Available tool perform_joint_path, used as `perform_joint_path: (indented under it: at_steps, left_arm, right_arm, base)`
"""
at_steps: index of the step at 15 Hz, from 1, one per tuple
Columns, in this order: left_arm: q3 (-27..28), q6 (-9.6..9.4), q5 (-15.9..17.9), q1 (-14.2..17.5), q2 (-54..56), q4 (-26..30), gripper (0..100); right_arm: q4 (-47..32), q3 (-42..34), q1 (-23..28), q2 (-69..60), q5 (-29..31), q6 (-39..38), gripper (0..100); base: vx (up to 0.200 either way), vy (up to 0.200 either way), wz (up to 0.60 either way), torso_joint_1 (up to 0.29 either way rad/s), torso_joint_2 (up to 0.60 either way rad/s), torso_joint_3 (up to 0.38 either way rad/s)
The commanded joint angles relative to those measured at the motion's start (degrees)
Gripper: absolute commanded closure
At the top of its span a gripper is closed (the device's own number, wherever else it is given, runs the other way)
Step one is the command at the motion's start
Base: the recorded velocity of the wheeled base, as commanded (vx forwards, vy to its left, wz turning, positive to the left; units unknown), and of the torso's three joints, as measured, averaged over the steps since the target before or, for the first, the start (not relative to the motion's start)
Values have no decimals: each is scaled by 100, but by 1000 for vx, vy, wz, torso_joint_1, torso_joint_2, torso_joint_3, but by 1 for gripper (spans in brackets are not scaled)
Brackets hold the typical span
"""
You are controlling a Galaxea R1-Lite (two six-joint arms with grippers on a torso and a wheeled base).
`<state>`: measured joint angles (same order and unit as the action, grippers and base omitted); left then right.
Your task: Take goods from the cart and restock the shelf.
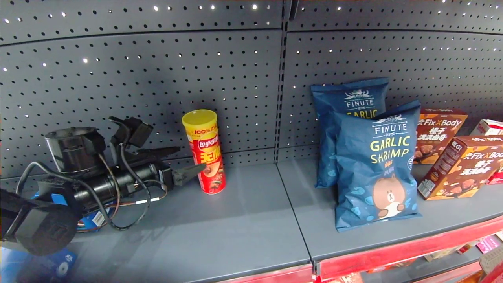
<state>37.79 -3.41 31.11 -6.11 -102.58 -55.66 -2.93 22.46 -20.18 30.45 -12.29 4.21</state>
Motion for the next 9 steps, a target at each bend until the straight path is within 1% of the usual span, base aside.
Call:
perform_joint_path:
  at_steps: [1, 2, 3, 4, 5, 6, 9]
  left_arm:
    - [71, 7, 18, 4, -104, -24, 0]
    - [88, 43, 35, 13, -113, -85, 0]
    - [88, 227, 176, 13, -122, -208, 0]
    - [79, 289, 255, 4, -130, -287, 0]
    - [88, 297, 396, 4, -165, -366, 0]
    - [97, 297, 457, 4, -192, -366, 0]
    - [132, 297, 484, -101, -227, -366, 0]
  right_arm:
    - [-6, -4, -13, 5, -2, 1, 100]
    - [-6, -13, -13, 13, -2, 1, 100]
    - [3, -22, -13, 40, -2, 10, 100]
    - [3, -31, -13, 49, -2, 1, 100]
    - [3, -31, -13, 57, -10, 1, 100]
    - [3, -31, -13, 57, -10, 1, 100]
    - [11, -31, -13, 57, -10, 1, 100]
  base:
    - [0, 0, 0, 0, 0, 0]
    - [0, 0, 0, 0, 0, 0]
    - [0, 0, 0, 0, 0, 0]
    - [0, 0, 0, 0, 0, 0]
    - [0, 0, 0, 0, 0, 0]
    - [0, 0, 0, 0, 0, 0]
    - [0, 0, 0, 0, 0, 0]
